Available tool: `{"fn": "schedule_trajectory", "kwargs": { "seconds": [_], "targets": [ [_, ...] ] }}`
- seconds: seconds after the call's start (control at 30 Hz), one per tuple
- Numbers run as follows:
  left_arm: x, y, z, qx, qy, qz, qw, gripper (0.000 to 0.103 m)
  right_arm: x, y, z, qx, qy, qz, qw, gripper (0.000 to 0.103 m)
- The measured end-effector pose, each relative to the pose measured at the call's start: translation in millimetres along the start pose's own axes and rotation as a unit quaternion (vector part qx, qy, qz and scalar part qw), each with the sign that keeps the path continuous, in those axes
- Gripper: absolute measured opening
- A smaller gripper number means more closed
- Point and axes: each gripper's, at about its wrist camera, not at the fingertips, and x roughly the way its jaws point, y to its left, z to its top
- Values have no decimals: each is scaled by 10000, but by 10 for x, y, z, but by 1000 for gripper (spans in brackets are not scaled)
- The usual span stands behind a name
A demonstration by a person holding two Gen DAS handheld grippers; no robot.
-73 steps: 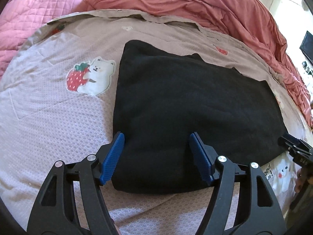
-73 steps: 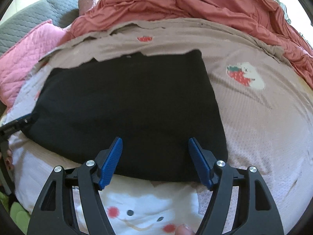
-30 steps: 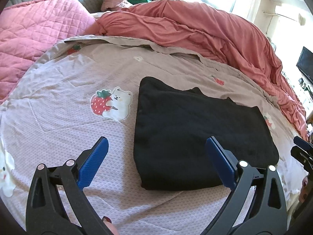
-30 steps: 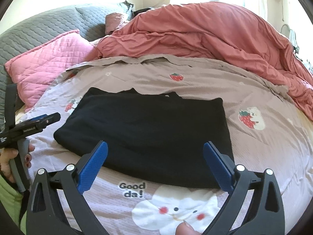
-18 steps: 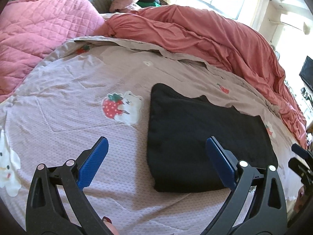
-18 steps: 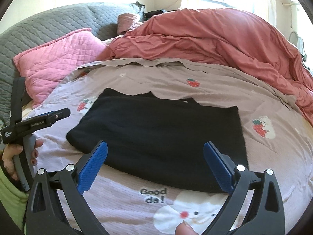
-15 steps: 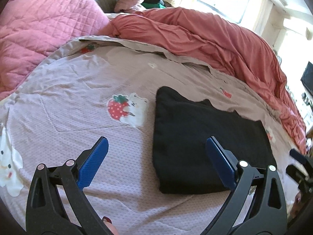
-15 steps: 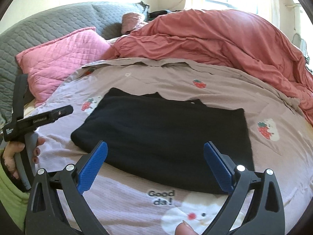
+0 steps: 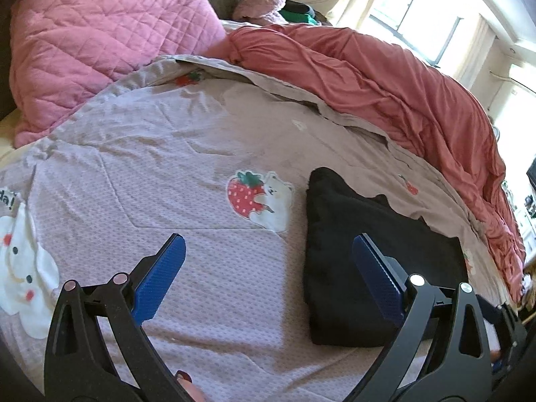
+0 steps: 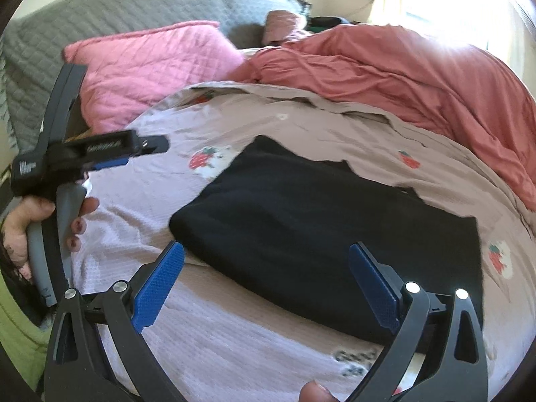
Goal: Fold small clothes
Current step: 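Move the right gripper to the folded shirt's edge and grasp it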
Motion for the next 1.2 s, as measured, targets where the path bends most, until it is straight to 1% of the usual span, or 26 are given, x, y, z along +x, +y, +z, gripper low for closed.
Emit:
{"fn": "schedule_trajectory", "kwargs": {
  "seconds": [0.2,0.37,0.5,0.57,0.7,0.77,0.8,0.87,0.93,0.97,1.0,1.03,1.07,1.13,1.17,1.2],
  "targets": [
    [77,76,17,-122,83,79,9999,93,350,305,40,-368,174,37,9992,98],
    [132,93,36,-137,133,127,9997,93,658,503,20,-721,373,-186,9965,98],
    [190,102,65,-138,174,170,9996,93,842,583,-44,-890,564,-288,9940,98],
    [230,106,84,-150,203,194,9995,93,916,627,-82,-1076,607,-469,9912,97],
    [326,101,102,-142,290,251,9992,93,1003,647,-89,-1239,563,-750,9879,97],
    [384,87,97,-140,373,237,9989,93,1017,622,-79,-1240,528,-794,9877,96],
    [401,81,95,-141,397,225,9989,93,1014,610,-75,-1241,491,-781,9880,94],
    [452,73,93,-158,472,173,9986,93,990,595,-65,-1227,411,-687,9892,85],
    [513,68,98,-203,565,74,9982,93,926,577,-46,-1208,224,-580,9907,66],
    [548,65,100,-240,615,4,9978,93,893,566,-39,-1181,158,-519,9915,60],
    [589,65,100,-309,692,-105,9971,93,856,531,-22,-1085,83,-361,9934,44],
    [613,65,99,-360,747,-194,9964,93,825,498,-10,-993,27,-202,9948,26],
    [637,63,100,-424,801,-321,9954,93,790,458,-2,-882,-31,-82,9961,19],
    [665,68,115,-605,878,-617,9924,93,708,336,16,-574,-183,113,9981,14],
    [678,69,124,-701,908,-758,9905,93,676,272,23,-412,-237,225,9986,14],
    [711,73,136,-873,988,-989,9863,93,643,196,32,-226,-282,351,9987,13]
  ]
}}
